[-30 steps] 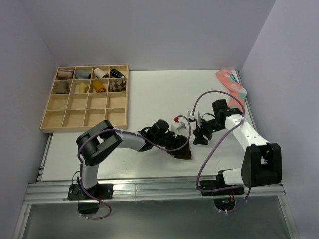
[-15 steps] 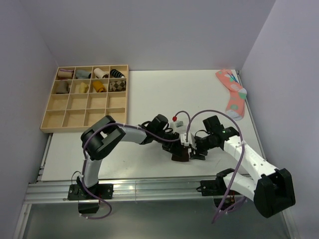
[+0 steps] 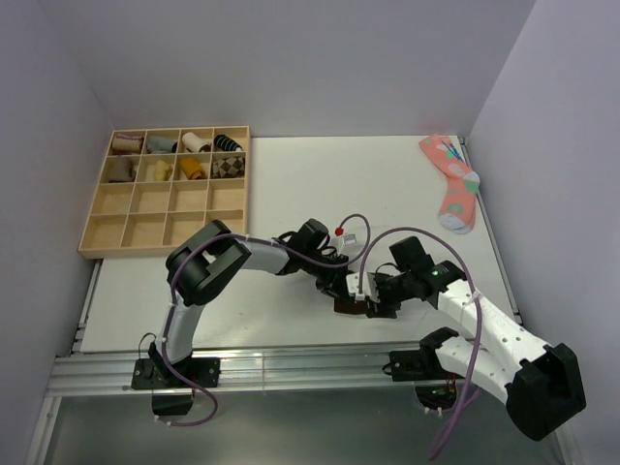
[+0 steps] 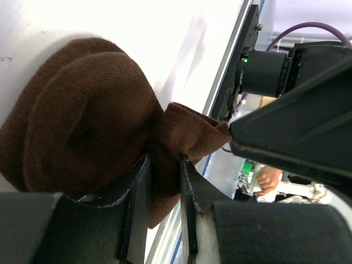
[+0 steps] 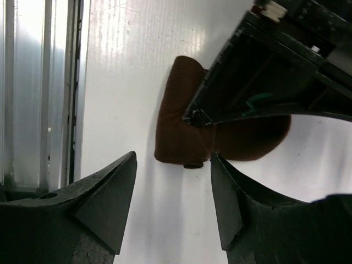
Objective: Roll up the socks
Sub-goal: Roll the sock at the center of the board.
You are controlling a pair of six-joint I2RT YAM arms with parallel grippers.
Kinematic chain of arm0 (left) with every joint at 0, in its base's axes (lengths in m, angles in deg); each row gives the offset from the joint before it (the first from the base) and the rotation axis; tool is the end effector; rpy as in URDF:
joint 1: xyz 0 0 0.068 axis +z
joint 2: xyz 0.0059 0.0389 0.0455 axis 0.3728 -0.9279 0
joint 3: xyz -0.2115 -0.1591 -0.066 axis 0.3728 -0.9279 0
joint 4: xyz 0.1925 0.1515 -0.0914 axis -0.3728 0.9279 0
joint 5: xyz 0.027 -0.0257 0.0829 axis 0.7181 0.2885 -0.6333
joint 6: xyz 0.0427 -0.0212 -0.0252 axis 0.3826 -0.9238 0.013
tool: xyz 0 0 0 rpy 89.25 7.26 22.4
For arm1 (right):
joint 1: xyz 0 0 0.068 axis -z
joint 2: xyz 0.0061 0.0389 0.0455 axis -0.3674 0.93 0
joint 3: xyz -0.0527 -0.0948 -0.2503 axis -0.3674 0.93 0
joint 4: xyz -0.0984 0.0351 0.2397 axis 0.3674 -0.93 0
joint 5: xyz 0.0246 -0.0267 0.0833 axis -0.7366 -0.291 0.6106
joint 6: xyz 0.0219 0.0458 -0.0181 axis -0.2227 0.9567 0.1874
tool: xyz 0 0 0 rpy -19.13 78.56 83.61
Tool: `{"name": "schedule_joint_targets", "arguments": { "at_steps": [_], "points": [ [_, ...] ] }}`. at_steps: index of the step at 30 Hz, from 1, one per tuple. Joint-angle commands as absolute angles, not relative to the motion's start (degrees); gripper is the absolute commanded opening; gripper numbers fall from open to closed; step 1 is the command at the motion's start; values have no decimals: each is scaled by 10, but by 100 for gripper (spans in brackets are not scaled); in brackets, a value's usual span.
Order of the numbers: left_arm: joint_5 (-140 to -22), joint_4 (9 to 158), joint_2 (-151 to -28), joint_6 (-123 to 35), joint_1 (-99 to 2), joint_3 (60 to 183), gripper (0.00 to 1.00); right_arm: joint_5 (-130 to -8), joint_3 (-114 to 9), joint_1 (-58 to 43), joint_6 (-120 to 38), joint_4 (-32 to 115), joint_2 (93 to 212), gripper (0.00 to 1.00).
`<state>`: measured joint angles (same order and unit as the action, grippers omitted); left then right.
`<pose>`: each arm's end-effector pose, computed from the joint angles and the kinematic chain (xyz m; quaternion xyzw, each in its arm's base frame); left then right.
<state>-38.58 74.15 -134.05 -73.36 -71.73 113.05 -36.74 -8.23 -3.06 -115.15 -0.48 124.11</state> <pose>0.2408 -0.3279 0.1059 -0.2265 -0.8195 0.5252 0.0356 0.1307 0.0849 0.1983 -0.7124 0.5821 0.2299 0.3175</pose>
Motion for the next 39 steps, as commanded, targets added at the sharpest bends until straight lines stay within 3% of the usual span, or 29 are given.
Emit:
{"name": "schedule_joint_targets", "arguments": {
  "at_steps": [1, 17, 32, 39],
  "points": [
    [-400, 790, -1373, -739, -716, 1128, 0, -382, -72, -52, -1139, 21, 1239, 63],
    [-367, 776, -1392, -754, -705, 1133, 0, -448, -34, -116, -1094, 129, 1261, 63],
    [-346, 764, -1400, -771, -693, 1144, 0, -462, -55, -128, -1097, 116, 1345, 62],
    [-351, 734, -1400, -800, -690, 1132, 0, -444, -79, -128, -1061, 118, 1414, 55]
  ]
}}
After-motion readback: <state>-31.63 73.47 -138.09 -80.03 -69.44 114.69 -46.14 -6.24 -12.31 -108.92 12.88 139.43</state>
